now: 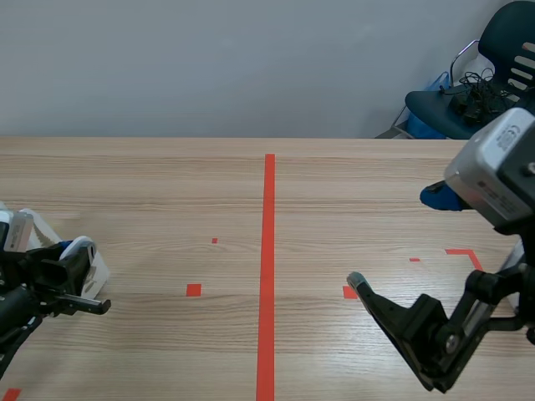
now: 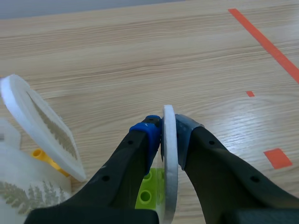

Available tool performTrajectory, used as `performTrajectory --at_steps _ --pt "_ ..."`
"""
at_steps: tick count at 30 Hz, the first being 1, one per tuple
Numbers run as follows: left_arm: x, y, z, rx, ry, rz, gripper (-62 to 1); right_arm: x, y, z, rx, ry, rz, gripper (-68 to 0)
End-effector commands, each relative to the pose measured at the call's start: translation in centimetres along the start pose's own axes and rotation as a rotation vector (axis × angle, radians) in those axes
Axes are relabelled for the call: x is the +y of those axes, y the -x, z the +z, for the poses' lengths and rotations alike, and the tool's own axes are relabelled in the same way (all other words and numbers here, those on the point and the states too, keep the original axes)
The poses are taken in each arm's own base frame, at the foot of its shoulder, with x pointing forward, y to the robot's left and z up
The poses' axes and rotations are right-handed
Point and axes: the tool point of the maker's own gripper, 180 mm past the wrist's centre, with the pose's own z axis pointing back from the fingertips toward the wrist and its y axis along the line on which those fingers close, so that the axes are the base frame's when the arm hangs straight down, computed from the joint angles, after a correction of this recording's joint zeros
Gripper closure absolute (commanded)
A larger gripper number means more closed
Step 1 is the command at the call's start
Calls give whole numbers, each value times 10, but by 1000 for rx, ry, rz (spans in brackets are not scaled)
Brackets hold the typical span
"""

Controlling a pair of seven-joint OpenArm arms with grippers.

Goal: Do the leaf sorting experiment

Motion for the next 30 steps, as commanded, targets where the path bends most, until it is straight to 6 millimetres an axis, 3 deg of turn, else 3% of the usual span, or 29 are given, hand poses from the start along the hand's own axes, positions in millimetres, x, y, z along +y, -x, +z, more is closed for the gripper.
performTrajectory --at_steps 1,4,10,12,18,21,27,30 --pt "-1 -8 -1 -32 -1 3 -64 -5 -6 0 -23 16 4 -679" --pt "-1 -7 0 -28 -2 4 -129 -5 -5 0 -17 16 4 -679" --pt "-1 -13 -1 -47 -1 1 -359 -5 -5 0 -17 16 4 -679" --pt "0 -25 0 -84 -1 -5 -387 -5 -4 0 -13 16 4 -679" --pt "1 -71 9 -185 18 -59 -390 -5 -4 0 -13 16 4 -679" --pt "-17 -96 22 -220 94 -94 -425 -5 -5 0 -20 15 3 -679" --pt "-83 -141 64 -300 331 -93 -604 -10 -17 2 -88 27 -32 -679" --pt "-114 -160 89 -331 462 -12 -623 -17 -23 5 -121 44 -45 -679"
